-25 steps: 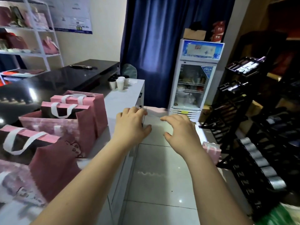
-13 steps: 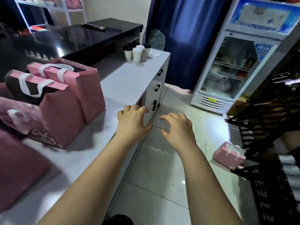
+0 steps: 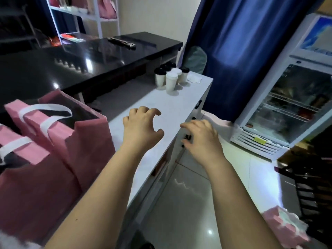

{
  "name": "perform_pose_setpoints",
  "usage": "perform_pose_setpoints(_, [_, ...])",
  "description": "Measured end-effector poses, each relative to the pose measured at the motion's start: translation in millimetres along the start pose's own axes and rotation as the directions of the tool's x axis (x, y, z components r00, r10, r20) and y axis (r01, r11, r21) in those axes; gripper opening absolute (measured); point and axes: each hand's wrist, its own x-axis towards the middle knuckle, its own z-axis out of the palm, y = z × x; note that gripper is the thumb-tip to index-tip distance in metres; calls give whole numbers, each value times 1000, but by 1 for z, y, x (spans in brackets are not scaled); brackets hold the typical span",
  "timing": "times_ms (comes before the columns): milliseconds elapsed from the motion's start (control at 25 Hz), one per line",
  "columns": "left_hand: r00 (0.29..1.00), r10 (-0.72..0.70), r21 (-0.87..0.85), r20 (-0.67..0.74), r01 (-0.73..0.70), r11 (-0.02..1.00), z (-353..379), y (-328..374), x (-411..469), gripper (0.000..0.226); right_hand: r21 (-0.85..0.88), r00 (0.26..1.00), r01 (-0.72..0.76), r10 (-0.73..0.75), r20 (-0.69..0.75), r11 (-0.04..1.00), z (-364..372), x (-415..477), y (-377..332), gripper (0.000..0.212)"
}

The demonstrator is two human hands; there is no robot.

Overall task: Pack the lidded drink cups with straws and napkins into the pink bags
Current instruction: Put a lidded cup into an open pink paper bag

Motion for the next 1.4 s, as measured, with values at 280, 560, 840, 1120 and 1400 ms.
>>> perform_pose_setpoints(280, [996,-76,107,-51,81,991,7,-33,99,48,43,987,161,-162,18,986,40,129,-11,43])
perform_pose_setpoints(560, [944,-240,248,-226,294,923,-5,-66,142,46,232,874,480,-484,-41,846,86,243,-48,44])
perform_pose_setpoints(840, [727,-556,279,-403,676,682,-28,-72,146,46,467,599,731,-796,-88,498,104,317,-99,40])
perform_pose_setpoints(1120, [269,-800,212,-536,960,180,-8,-57,88,30,578,303,762,-950,78,291,141,298,-131,43])
perform_pose_setpoints(1400, [410,-784,126,-466,908,399,-4,-34,68,45,628,230,733,-964,132,261,145,277,-141,67])
